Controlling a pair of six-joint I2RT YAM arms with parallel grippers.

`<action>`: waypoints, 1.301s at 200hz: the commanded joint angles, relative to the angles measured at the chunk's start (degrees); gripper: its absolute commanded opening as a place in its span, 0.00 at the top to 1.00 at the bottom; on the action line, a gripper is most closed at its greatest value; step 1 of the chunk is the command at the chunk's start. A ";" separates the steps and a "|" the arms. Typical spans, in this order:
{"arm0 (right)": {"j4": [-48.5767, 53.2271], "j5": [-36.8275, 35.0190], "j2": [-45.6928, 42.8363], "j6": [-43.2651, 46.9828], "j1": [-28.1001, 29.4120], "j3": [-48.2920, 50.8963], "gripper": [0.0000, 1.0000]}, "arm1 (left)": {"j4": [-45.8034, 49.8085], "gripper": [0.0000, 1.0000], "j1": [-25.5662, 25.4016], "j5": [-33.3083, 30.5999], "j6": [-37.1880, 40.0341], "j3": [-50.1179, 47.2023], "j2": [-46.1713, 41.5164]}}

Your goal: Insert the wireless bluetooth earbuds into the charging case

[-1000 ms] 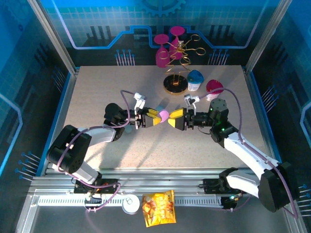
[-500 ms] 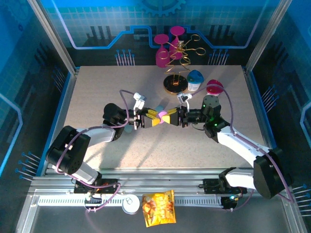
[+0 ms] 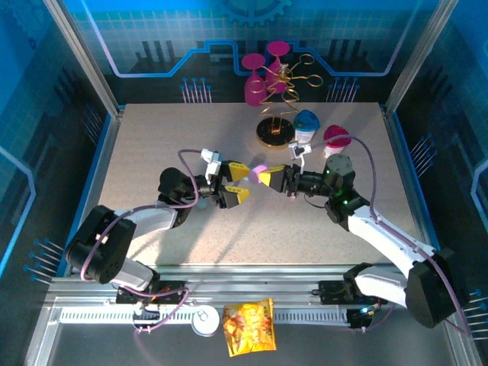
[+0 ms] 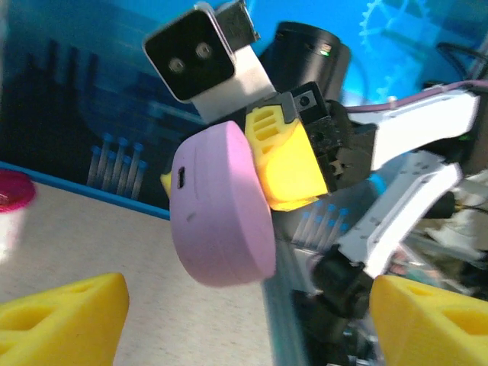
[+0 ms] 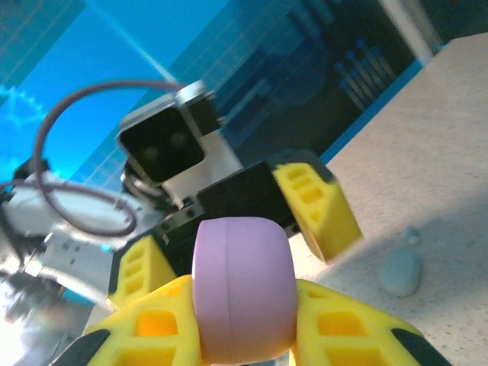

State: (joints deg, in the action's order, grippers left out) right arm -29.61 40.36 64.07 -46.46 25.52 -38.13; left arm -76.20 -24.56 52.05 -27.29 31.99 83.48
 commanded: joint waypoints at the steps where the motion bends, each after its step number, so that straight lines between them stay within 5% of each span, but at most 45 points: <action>1: 0.42 -10.26 -2.57 -7.86 -1.69 2.37 1.00 | 2.37 0.10 -1.03 -11.28 15.14 -2.31 -3.23; 55: 6.41 -8.20 -6.07 -23.48 -4.43 2.91 1.00 | 7.70 0.02 -10.03 -30.51 44.95 -6.02 -5.34; 170: -5.48 -7.86 -7.79 -39.55 -2.51 9.48 1.00 | 0.30 0.16 -14.61 -31.05 43.65 -0.84 1.02; 260: -12.59 -8.33 -5.71 -42.18 0.36 9.74 1.00 | 1.77 0.31 -15.50 -30.79 41.46 1.07 0.68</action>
State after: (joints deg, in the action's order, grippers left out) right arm -36.97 32.29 57.91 -87.26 24.75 -28.82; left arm -73.69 -39.64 21.26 15.00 30.81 83.85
